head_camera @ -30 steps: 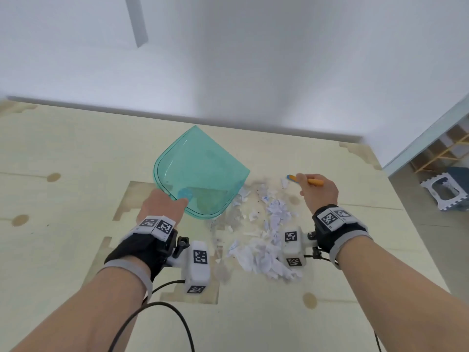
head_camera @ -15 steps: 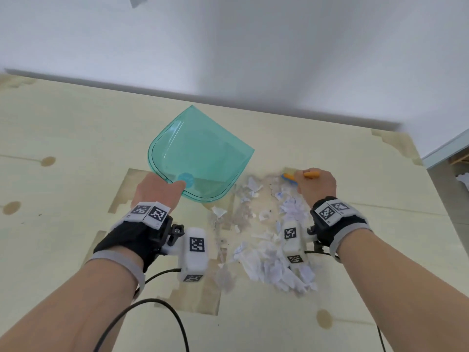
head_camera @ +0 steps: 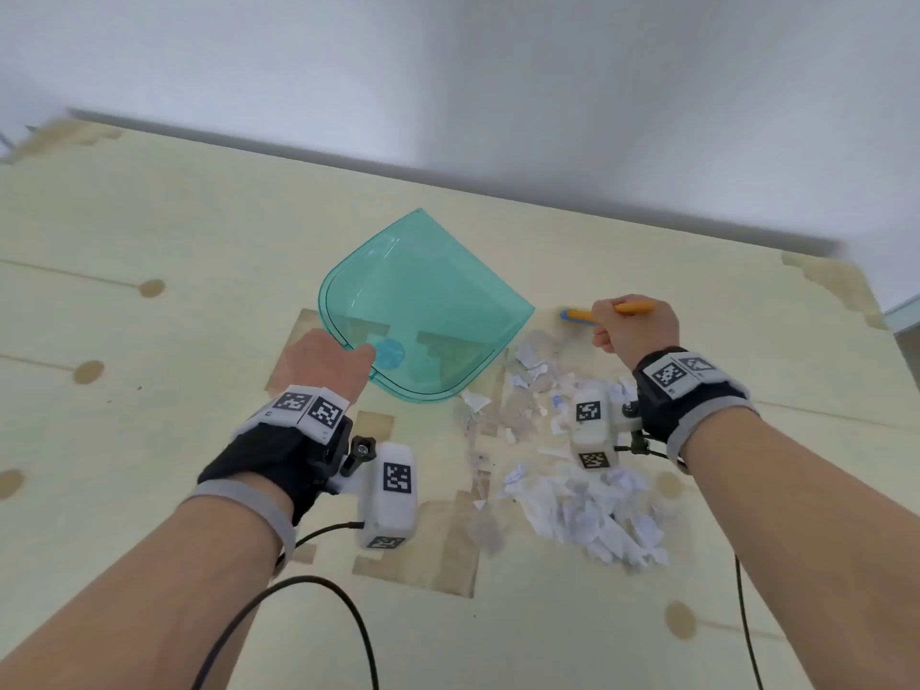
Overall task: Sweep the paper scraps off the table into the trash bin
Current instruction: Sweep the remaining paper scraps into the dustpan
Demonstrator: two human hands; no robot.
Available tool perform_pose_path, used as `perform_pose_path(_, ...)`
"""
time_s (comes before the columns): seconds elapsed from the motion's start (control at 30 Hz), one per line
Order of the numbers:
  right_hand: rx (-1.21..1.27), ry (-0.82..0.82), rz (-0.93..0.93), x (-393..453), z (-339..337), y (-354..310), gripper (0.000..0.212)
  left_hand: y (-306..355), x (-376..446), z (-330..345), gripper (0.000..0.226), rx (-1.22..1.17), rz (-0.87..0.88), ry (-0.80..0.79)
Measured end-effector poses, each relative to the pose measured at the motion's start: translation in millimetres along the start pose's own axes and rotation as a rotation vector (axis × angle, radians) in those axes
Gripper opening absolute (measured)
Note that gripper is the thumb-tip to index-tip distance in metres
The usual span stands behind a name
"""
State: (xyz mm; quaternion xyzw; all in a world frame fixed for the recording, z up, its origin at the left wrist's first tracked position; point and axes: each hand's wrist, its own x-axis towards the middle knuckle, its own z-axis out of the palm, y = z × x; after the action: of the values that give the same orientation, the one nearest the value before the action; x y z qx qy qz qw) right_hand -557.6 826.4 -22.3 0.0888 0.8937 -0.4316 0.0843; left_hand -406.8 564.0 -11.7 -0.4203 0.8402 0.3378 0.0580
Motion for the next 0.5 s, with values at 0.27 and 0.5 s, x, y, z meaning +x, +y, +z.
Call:
perform_pose_path(0.27,0.066,0.008,0.061,-37.6,-6.3,7.3,0.030,-16.2,-5.6,-17.3,0.033,0.016,-0.028,0.027)
perform_pose_path(0.5,0.051,-0.078,-0.102,-27.6,21.7,-15.1,0.018,-35.8,-15.1,-28.6,0.036,0.051,-0.081,0.018)
